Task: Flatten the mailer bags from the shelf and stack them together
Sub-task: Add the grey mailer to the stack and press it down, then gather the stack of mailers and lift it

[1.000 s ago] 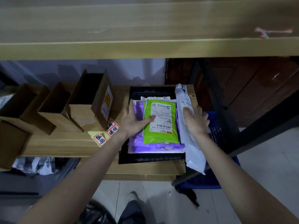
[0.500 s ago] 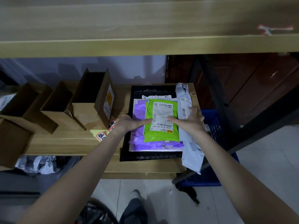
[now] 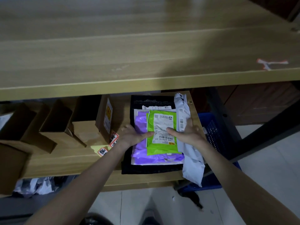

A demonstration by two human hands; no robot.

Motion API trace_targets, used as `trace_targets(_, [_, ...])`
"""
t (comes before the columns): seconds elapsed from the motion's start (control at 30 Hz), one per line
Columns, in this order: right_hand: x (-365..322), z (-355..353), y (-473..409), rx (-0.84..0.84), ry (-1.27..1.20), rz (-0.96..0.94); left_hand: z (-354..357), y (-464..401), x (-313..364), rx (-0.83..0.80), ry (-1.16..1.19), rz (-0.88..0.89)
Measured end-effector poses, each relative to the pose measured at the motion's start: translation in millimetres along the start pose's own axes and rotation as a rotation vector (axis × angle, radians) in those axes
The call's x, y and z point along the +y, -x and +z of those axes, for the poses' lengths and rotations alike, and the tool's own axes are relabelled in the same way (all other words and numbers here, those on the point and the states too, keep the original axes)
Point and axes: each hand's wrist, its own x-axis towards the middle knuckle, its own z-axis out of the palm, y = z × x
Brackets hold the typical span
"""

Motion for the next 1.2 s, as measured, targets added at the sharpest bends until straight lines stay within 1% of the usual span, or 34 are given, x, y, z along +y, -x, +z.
trace_targets(0.03, [0,1,2,-0.006,-0.016,-0.013,0,2,2,0.041,-0.034,0.037])
trace_targets(0.1, [-2,2,7,-0.003,-0.016,-0.044,0,6,4,0.099,-0.030,0.096])
trace_targets(0.23, [-13,4,22,0.039,0.087,-0.108,-3,23,8,0.196,-0.083,0.155])
trace_targets(0.33, [-15,4,36,0.089,0.196,-0.207,-4,41,4,0.298,-0.093,0.162])
trace_targets(0.43, [-12,-1,57,0.120,0.267,-0.301,-3,70,-2,0.379,-0.046,0.162])
trace_targets(0.6, [8,-13,111,0.110,0.406,-0.418,19,139,-20,0.441,-0.003,0.169])
trace_targets(0.7, [29,-20,150,0.082,0.407,-0.470,36,184,-32,0.474,0.032,0.178])
trace_targets(0.8, [48,-29,189,0.095,0.410,-0.522,48,231,-36,0.522,0.049,0.206])
trace_targets(1.0, [72,-51,254,0.206,0.407,-0.669,63,307,-34,0.614,0.184,0.248])
trace_targets(1.2, [79,-74,303,0.313,0.334,-0.778,54,363,-25,0.740,0.209,0.328])
